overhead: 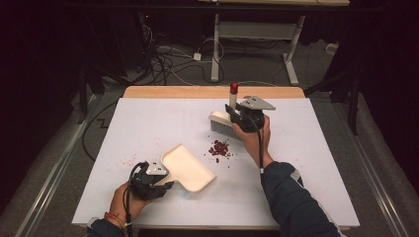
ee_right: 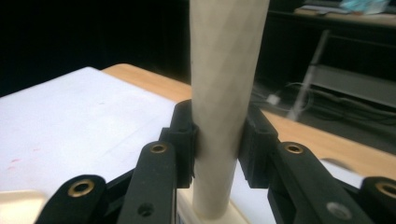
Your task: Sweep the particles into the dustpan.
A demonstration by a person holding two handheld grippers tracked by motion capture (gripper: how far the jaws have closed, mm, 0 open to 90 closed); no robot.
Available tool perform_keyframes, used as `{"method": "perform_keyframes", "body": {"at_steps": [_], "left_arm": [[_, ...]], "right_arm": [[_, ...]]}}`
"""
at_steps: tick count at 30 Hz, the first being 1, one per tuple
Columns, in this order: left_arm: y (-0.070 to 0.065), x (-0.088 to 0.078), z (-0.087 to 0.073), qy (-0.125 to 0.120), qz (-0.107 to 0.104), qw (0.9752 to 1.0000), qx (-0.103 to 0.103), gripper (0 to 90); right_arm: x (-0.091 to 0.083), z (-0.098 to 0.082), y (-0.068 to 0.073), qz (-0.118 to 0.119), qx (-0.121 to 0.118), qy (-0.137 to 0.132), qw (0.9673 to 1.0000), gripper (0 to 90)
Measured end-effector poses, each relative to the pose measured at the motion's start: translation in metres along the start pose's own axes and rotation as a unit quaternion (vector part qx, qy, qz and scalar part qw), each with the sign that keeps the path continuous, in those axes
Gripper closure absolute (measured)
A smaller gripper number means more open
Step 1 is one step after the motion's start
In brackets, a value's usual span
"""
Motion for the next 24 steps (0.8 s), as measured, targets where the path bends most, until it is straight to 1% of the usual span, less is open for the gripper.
{"method": "perform_keyframes", "body": {"at_steps": [1, 2, 3, 5, 6, 8, 9, 10, 12, 13, 14, 15, 16, 17, 18, 19, 21, 23, 24], "left_arm": [[-0.001, 0.001, 0.001, 0.000, 0.000, 1.0000, 0.000, 63.6], [-0.001, 0.001, 0.001, -0.001, 0.000, 1.0000, -0.001, 63.6], [-0.002, 0.002, 0.002, -0.001, 0.000, 1.0000, -0.003, 63.6], [-0.002, 0.003, 0.003, -0.003, -0.002, 1.0000, -0.008, 63.6], [-0.003, 0.004, 0.003, -0.003, -0.005, 0.9999, -0.013, 63.6], [-0.004, 0.006, 0.004, -0.003, -0.003, 0.9999, -0.013, 63.6], [-0.005, 0.007, 0.005, -0.003, -0.001, 0.9999, -0.014, 63.6], [-0.006, 0.008, 0.006, -0.001, 0.001, 0.9999, -0.011, 63.6], [-0.009, 0.011, 0.009, 0.001, 0.001, 1.0000, -0.008, 63.6], [-0.009, 0.011, 0.009, 0.001, 0.001, 1.0000, -0.008, 63.6], [-0.010, 0.012, 0.010, 0.004, 0.001, 1.0000, -0.008, 63.6], [-0.012, 0.013, 0.011, 0.003, -0.001, 1.0000, -0.009, 63.6], [-0.013, 0.015, 0.013, 0.003, -0.002, 0.9999, -0.010, 63.6], [-0.015, 0.018, 0.013, 0.008, -0.002, 0.9999, -0.009, 63.7], [-0.017, 0.020, 0.014, 0.012, -0.001, 0.9998, -0.013, 63.6], [-0.018, 0.022, 0.015, 0.014, 0.002, 0.9998, -0.013, 63.6], [-0.021, 0.025, 0.017, 0.018, 0.008, 0.9998, -0.010, 63.7], [-0.022, 0.027, 0.019, 0.015, 0.006, 0.9998, -0.012, 63.7], [-0.023, 0.028, 0.020, 0.014, 0.006, 0.9998, -0.014, 63.6]], "right_arm": [[0.000, 0.000, 0.000, 0.000, 0.000, 0.000, 1.0000, 70.4], [-0.001, 0.001, 0.007, 0.003, -0.003, 0.007, 1.0000, 70.5], [-0.001, 0.001, 0.007, 0.003, -0.003, 0.007, 1.0000, 70.5], [-0.003, 0.001, 0.018, 0.024, -0.013, 0.015, 0.9995, 70.4], [-0.006, 0.000, 0.030, 0.034, -0.034, 0.021, 0.9986, 70.4], [-0.009, -0.001, 0.038, 0.050, -0.038, 0.021, 0.9978, 70.3], [-0.012, -0.003, 0.042, 0.051, -0.039, 0.022, 0.9977, 70.2], [-0.012, -0.003, 0.042, 0.051, -0.039, 0.022, 0.9977, 70.2], [-0.020, -0.006, 0.051, 0.061, -0.046, 0.021, 0.9968, 70.0], [-0.020, -0.006, 0.051, 0.061, -0.046, 0.021, 0.9968, 70.0], [-0.025, -0.008, 0.055, 0.066, -0.049, 0.022, 0.9963, 69.9], [-0.027, -0.008, 0.056, 0.068, -0.049, 0.022, 0.9963, 69.9], [-0.028, -0.008, 0.057, 0.071, -0.046, 0.022, 0.9962, 69.9], [-0.030, -0.009, 0.057, 0.070, -0.042, 0.023, 0.9964, 70.0], [-0.032, -0.009, 0.058, 0.071, -0.040, 0.023, 0.9964, 70.0], [-0.033, -0.009, 0.059, 0.075, -0.038, 0.023, 0.9962, 70.0], [-0.035, -0.010, 0.061, 0.076, -0.040, 0.026, 0.9960, 69.9], [-0.036, -0.010, 0.062, 0.076, -0.040, 0.028, 0.9959, 69.8], [-0.039, -0.011, 0.064, 0.078, -0.034, 0.028, 0.9960, 69.9]]}}
Point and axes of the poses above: each handheld gripper's, and its own axes: x roughly forward along the jaws, z roughly out of its top, y roughly to its left, the point moved 6 cm from there along x, roughly forward along the jaws, and after that the axes turned 3 degrees about -x, right-handed, at the moved point
